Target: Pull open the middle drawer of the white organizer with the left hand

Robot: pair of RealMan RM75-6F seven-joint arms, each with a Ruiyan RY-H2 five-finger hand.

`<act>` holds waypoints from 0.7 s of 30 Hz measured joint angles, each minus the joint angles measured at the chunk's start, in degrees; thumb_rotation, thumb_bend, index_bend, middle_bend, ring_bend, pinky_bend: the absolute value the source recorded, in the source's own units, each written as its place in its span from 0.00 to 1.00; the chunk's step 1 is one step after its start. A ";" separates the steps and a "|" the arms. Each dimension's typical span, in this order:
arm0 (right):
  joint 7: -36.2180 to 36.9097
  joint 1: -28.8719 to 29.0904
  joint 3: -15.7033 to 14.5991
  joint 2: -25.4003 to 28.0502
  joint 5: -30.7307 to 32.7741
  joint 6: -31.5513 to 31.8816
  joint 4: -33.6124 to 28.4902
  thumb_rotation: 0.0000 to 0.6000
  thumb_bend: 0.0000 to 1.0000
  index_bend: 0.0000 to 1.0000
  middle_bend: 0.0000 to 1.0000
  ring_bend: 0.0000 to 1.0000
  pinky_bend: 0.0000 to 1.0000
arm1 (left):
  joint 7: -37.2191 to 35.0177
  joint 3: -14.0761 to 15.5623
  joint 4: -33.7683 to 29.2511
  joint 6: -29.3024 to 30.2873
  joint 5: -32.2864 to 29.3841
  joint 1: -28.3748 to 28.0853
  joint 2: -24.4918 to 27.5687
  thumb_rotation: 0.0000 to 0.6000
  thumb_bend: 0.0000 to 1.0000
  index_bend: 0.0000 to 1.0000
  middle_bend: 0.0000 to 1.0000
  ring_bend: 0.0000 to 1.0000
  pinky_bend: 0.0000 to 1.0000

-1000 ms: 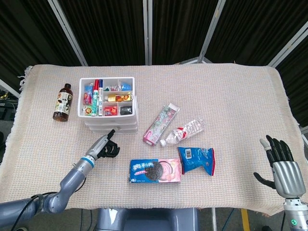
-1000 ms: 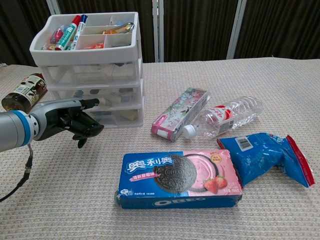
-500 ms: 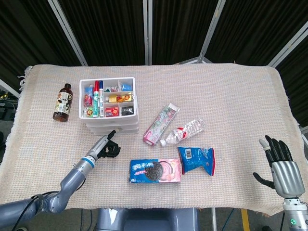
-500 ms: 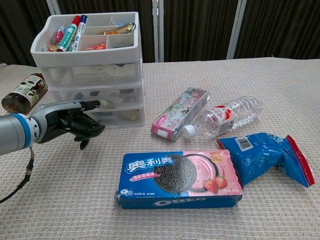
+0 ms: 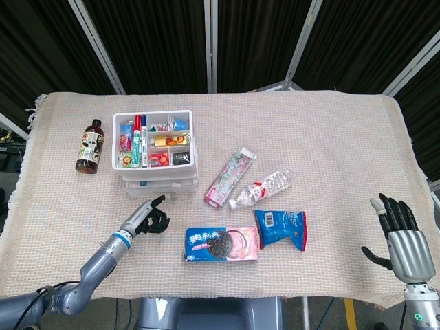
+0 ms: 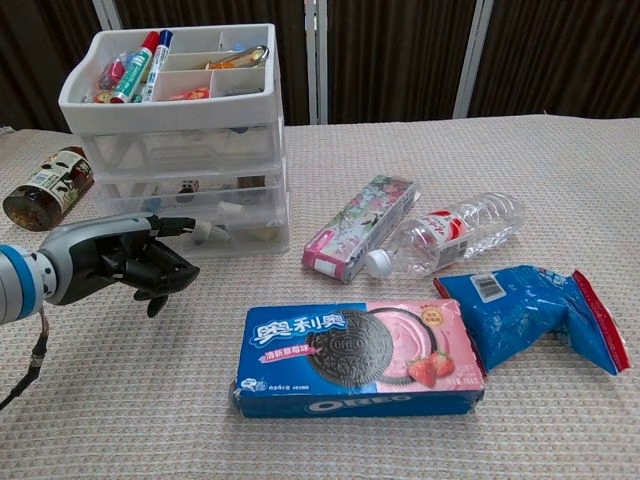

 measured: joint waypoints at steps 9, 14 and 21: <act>-0.31 -0.07 -0.05 -0.14 -0.20 0.20 -0.10 1.00 0.06 0.00 0.00 0.00 0.00 | -0.73 2.89 -0.91 3.90 5.20 3.03 1.11 1.00 0.58 0.16 0.79 0.82 0.65; -0.47 -0.13 -0.09 -0.21 -0.32 0.33 -0.15 1.00 0.06 0.00 0.00 0.00 0.00 | 2.51 4.15 -0.60 9.66 8.32 4.88 0.98 1.00 0.58 0.13 0.79 0.82 0.65; -0.98 -0.14 -0.30 -0.40 -0.68 0.30 -0.16 1.00 0.06 0.00 0.00 0.00 0.00 | 18.80 5.19 -1.02 20.85 12.04 7.47 0.65 1.00 0.58 0.12 0.79 0.82 0.65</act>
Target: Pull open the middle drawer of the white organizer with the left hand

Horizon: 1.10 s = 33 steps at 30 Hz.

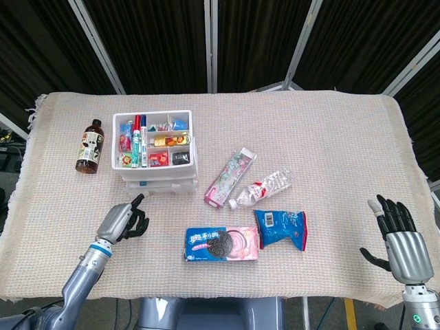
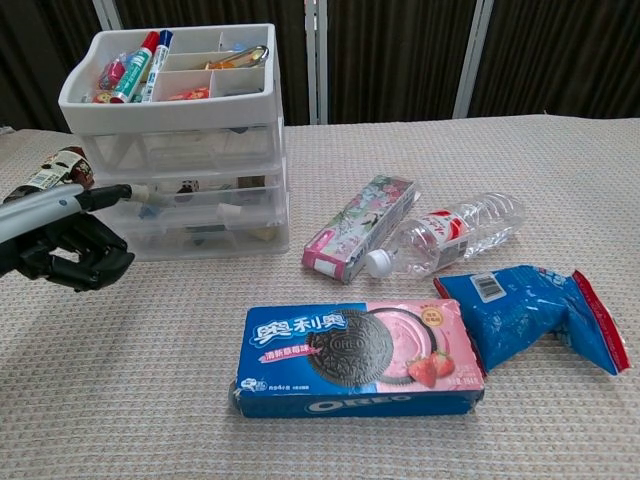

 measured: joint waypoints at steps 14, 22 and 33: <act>-0.47 0.01 -0.17 -0.19 -0.16 -0.17 -0.04 1.00 0.06 0.00 0.00 0.00 0.00 | 20.35 -2.66 -8.39 6.78 -5.74 1.11 4.09 1.00 0.58 0.24 0.79 0.82 0.65; -0.42 0.07 -0.11 -0.15 0.00 -0.34 -0.03 1.00 0.06 0.00 0.00 0.00 0.00 | 23.13 -4.73 -9.36 3.82 -12.49 -0.94 4.68 1.00 0.58 0.26 0.79 0.82 0.65; -0.56 0.09 -0.24 -0.25 -0.16 -0.41 0.02 1.00 0.06 0.00 0.00 0.00 0.00 | 24.48 -5.56 -8.37 2.42 -17.00 -2.51 4.53 1.00 0.58 0.23 0.79 0.82 0.65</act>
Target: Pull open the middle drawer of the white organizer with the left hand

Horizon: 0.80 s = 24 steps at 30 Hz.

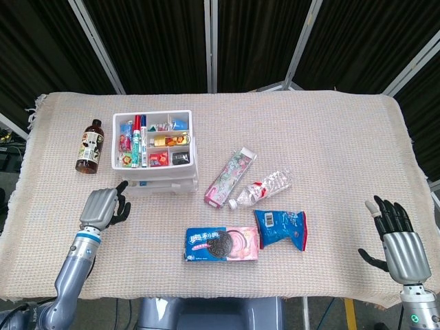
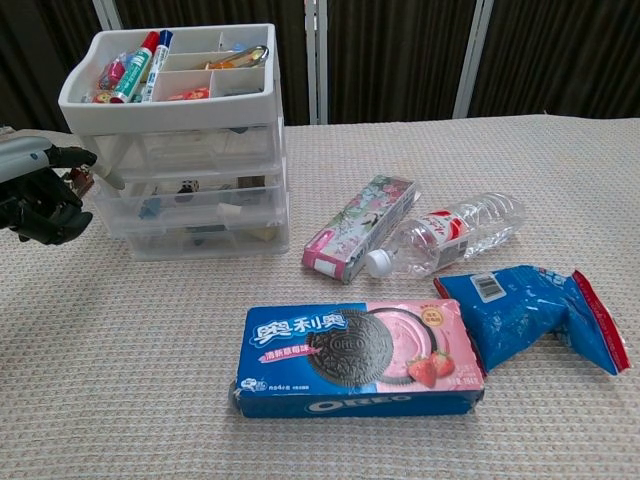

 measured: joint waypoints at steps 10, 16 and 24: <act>-0.15 0.06 -0.05 -0.01 0.09 -0.24 -0.04 1.00 0.06 0.00 0.00 0.00 0.00 | 1.45 0.77 0.25 -1.80 -3.26 -1.25 0.19 1.00 0.58 0.29 0.80 0.82 0.65; -0.26 0.02 -0.05 -0.01 0.05 -0.15 -0.08 1.00 0.06 0.00 0.00 0.00 0.00 | 0.75 1.67 -1.23 -2.41 -3.34 -1.24 1.34 1.00 0.59 0.35 0.80 0.83 0.66; -0.33 -0.03 -0.10 0.03 -0.06 -0.06 -0.21 1.00 0.06 0.00 0.00 0.00 0.00 | -0.56 3.94 -3.12 -1.86 -0.12 -0.19 2.80 1.00 0.59 0.36 0.80 0.83 0.66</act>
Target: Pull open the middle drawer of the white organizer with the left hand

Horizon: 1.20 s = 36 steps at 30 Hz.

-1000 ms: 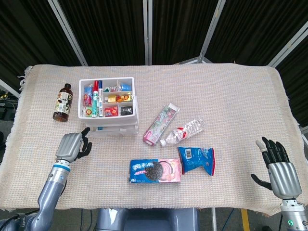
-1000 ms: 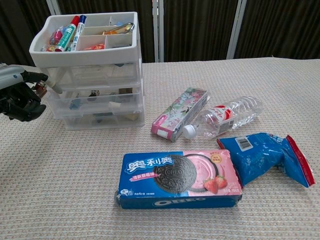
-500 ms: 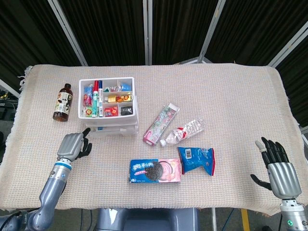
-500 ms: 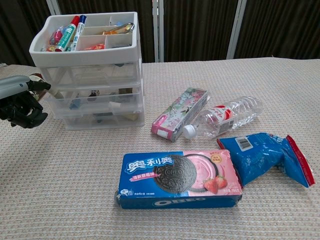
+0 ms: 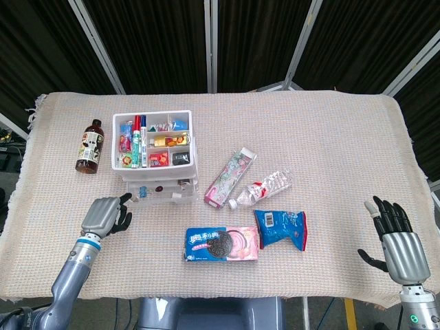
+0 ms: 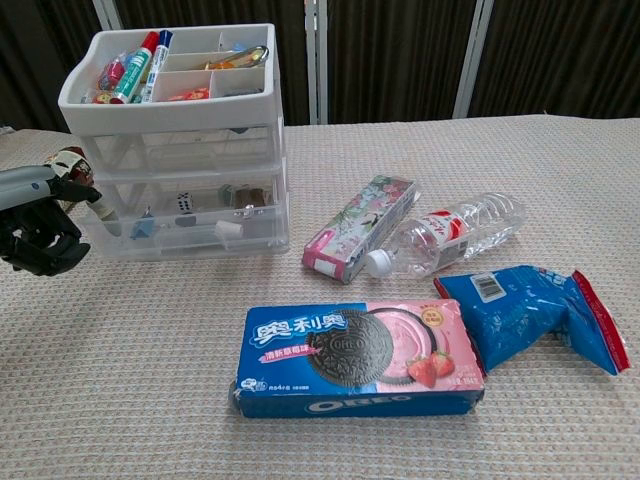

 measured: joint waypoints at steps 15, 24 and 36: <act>-0.14 -0.17 -0.03 0.19 0.12 0.13 -0.33 1.00 0.06 0.00 0.00 0.00 0.00 | -3.07 4.63 -1.80 0.89 6.42 2.67 1.88 1.00 0.59 0.36 0.80 0.83 0.66; -0.12 -0.08 0.05 0.12 0.22 -0.03 -0.29 1.00 0.06 0.00 0.00 0.00 0.00 | -4.45 6.20 -2.76 1.73 9.90 3.87 2.87 1.00 0.59 0.36 0.80 0.83 0.66; -0.36 -0.02 -0.02 -0.08 0.21 -0.25 -0.20 1.00 0.06 0.00 0.00 0.00 0.00 | -5.12 6.10 -2.76 1.45 10.35 4.09 3.07 1.00 0.58 0.33 0.80 0.83 0.66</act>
